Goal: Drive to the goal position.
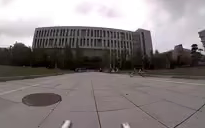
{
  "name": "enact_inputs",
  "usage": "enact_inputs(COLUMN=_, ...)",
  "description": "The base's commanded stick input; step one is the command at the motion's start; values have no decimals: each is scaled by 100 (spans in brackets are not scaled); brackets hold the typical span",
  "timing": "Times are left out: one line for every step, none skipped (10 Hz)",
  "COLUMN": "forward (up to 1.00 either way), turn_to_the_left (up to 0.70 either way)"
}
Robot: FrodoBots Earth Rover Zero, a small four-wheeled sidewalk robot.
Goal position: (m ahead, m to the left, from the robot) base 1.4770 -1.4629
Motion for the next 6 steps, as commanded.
enact_inputs(forward=0, turn_to_the_left=0)
enact_inputs(forward=0, turn_to_the_left=0)
enact_inputs(forward=0, turn_to_the_left=0)
enact_inputs(forward=0, turn_to_the_left=0)
enact_inputs(forward=38, turn_to_the_left=0)
enact_inputs(forward=66, turn_to_the_left=0)
